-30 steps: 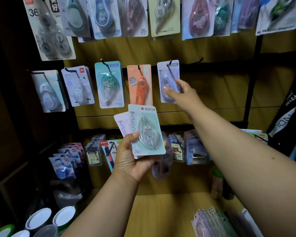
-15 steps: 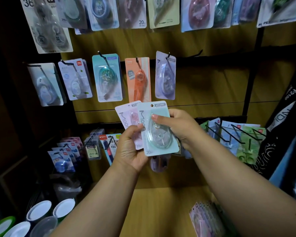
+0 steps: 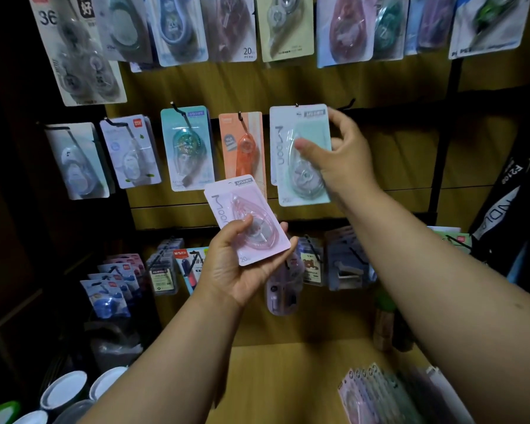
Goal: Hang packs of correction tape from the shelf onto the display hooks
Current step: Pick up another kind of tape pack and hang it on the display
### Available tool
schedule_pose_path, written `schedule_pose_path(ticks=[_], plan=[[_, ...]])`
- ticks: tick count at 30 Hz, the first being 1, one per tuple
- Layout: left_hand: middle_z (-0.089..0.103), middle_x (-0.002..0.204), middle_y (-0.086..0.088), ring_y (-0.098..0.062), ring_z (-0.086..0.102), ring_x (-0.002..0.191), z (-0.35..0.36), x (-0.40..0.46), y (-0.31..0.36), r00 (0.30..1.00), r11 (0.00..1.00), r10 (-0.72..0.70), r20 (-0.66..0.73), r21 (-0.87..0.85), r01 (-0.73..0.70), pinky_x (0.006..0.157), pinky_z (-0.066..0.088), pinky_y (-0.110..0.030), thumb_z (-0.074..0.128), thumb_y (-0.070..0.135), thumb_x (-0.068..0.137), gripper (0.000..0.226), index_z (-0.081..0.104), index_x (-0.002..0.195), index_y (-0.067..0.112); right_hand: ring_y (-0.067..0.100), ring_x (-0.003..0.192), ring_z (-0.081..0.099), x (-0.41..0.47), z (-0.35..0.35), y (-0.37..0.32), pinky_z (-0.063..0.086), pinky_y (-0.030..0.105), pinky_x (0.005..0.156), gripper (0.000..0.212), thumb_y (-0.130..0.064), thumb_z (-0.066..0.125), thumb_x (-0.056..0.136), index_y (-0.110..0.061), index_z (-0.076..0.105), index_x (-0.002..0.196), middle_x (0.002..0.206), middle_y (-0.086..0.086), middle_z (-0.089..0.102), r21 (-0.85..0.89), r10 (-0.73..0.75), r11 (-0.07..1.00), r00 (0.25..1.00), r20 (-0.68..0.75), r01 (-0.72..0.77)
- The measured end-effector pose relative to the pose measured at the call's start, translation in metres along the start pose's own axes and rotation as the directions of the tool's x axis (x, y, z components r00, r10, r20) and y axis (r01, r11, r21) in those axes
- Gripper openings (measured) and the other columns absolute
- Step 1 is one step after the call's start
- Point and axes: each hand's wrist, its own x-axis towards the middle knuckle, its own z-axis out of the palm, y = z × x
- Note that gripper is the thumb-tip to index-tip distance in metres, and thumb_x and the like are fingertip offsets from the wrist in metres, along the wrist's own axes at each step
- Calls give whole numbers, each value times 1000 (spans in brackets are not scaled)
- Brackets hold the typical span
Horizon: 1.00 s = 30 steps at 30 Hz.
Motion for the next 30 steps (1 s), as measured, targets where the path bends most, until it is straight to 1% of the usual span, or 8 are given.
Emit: schedule_pose_path(ticks=[2, 4, 10, 18, 21, 25, 28, 30], plan=[[67, 103, -23, -41, 59, 116, 1, 0, -1, 1000, 1000, -4, 6, 4, 4, 85, 51, -62, 62, 8, 72, 47, 59, 119, 11, 21, 98, 70, 11, 2, -2, 59, 43, 83, 74, -18, 79, 76, -24, 39, 137, 119, 9, 66, 12, -17, 1000, 1000, 1, 17], [67, 103, -23, -41, 60, 114, 1, 0, -1, 1000, 1000, -7, 10, 4, 7, 85, 51, -62, 62, 9, 73, 48, 59, 121, 11, 21, 98, 70, 19, 3, -2, 60, 40, 81, 76, -14, 79, 76, -24, 37, 138, 122, 11, 64, 30, -27, 999, 1000, 5, 27], [66, 106, -22, -42, 60, 114, -1, 1, 0, 1000, 1000, -11, 22, 2, 11, 85, 52, -62, 62, 9, 74, 45, 59, 119, 11, 25, 103, 67, 36, 5, 7, 59, 42, 81, 60, -13, 78, 77, -25, 46, 126, 124, 12, 62, 37, -11, 999, 1000, -2, 11], [68, 101, -22, -42, 63, 108, -8, 2, -2, 999, 1000, 2, 36, -2, -2, 86, 51, -62, 61, 10, 74, 39, 62, 113, 13, 20, 102, 67, 50, 9, 15, 59, 40, 83, 47, -14, 77, 78, -19, 54, 119, 122, 8, 62, -21, 3, 1000, 999, -46, -4], [68, 102, -22, -42, 62, 110, -8, 3, -2, 999, 1000, -5, 46, -3, 5, 88, 50, -63, 61, 11, 74, 39, 62, 114, 12, 19, 107, 64, 55, 12, 22, 58, 39, 87, 51, -17, 76, 79, -18, 54, 124, 125, 4, 60, -90, 7, 996, 998, -56, -12], [66, 111, -23, -45, 61, 113, -8, 3, -2, 999, 1000, -6, 46, 8, 6, 89, 48, -65, 62, 11, 74, 44, 60, 118, 13, 13, 108, 61, 59, 16, 24, 56, 28, 86, 60, -21, 72, 84, -23, 45, 138, 133, 0, 54, -287, 4, 958, 1000, -14, -7], [67, 109, -23, -46, 61, 113, -9, 4, -2, 999, 1000, 3, 35, 18, -3, 95, 45, -64, 64, 12, 73, 41, 62, 113, 14, 19, 121, 52, 57, 18, 25, 50, 33, 96, 68, -30, 70, 85, -31, 36, 144, 137, 2, 45, -430, 29, 902, 1000, -8, -30], [71, 101, -23, -44, 65, 106, -9, 3, -2, 1000, 1000, 6, 23, 11, -7, 91, 46, -65, 64, 12, 73, 38, 63, 110, 13, 20, 127, 42, 48, 17, 25, 41, 32, 103, 70, -37, 68, 85, -33, 33, 145, 138, 3, 37, -500, -13, 866, 1000, -20, 1]])
